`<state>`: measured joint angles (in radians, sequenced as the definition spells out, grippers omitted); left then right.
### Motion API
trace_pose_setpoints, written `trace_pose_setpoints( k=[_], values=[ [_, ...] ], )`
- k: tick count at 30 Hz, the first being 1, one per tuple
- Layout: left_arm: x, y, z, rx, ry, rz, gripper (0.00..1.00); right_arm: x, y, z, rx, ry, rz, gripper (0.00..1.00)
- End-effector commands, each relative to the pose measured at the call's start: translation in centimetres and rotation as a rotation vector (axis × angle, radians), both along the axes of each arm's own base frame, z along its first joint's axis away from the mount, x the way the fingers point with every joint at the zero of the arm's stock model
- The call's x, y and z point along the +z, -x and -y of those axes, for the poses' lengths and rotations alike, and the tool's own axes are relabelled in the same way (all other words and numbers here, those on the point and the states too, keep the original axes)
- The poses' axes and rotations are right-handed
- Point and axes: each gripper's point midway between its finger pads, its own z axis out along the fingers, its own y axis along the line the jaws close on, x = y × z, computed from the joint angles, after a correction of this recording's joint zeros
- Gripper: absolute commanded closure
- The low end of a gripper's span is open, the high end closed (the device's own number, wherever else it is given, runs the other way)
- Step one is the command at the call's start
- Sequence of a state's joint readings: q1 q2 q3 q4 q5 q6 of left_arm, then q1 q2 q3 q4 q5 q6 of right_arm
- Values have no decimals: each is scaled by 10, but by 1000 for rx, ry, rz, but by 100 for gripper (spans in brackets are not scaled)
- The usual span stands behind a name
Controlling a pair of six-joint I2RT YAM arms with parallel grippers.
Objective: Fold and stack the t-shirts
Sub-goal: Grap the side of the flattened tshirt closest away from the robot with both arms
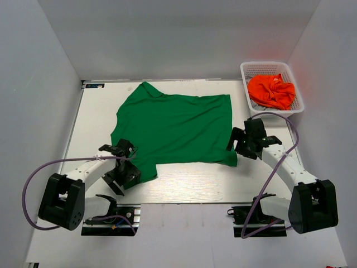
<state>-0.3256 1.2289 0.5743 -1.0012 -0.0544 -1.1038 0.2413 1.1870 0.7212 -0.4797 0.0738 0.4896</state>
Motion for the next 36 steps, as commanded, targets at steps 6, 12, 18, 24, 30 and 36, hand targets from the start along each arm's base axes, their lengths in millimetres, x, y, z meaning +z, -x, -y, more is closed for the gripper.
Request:
trace_pose_setpoints(
  k=[6, 12, 18, 24, 30, 36],
  values=[
    [-18, -37, -20, 50, -133, 121, 36, -15, 5, 0, -3, -11, -30, 10],
    [-21, -38, -16, -15, -106, 127, 100, -31, 4, -3, -25, -24, -65, 15],
    [-9, -41, -18, -42, -126, 138, 100, -41, 25, -8, -39, -61, -147, 27],
    [6, -37, -24, -26, -136, 175, 100, -55, 49, 0, -87, -47, -210, 28],
    [9, -42, -20, -22, -109, 224, 100, -64, 40, 4, -116, -26, -171, 48],
    [30, -55, -20, -25, -110, 295, 100, -53, 28, -2, -70, -45, -123, 100]
  ],
)
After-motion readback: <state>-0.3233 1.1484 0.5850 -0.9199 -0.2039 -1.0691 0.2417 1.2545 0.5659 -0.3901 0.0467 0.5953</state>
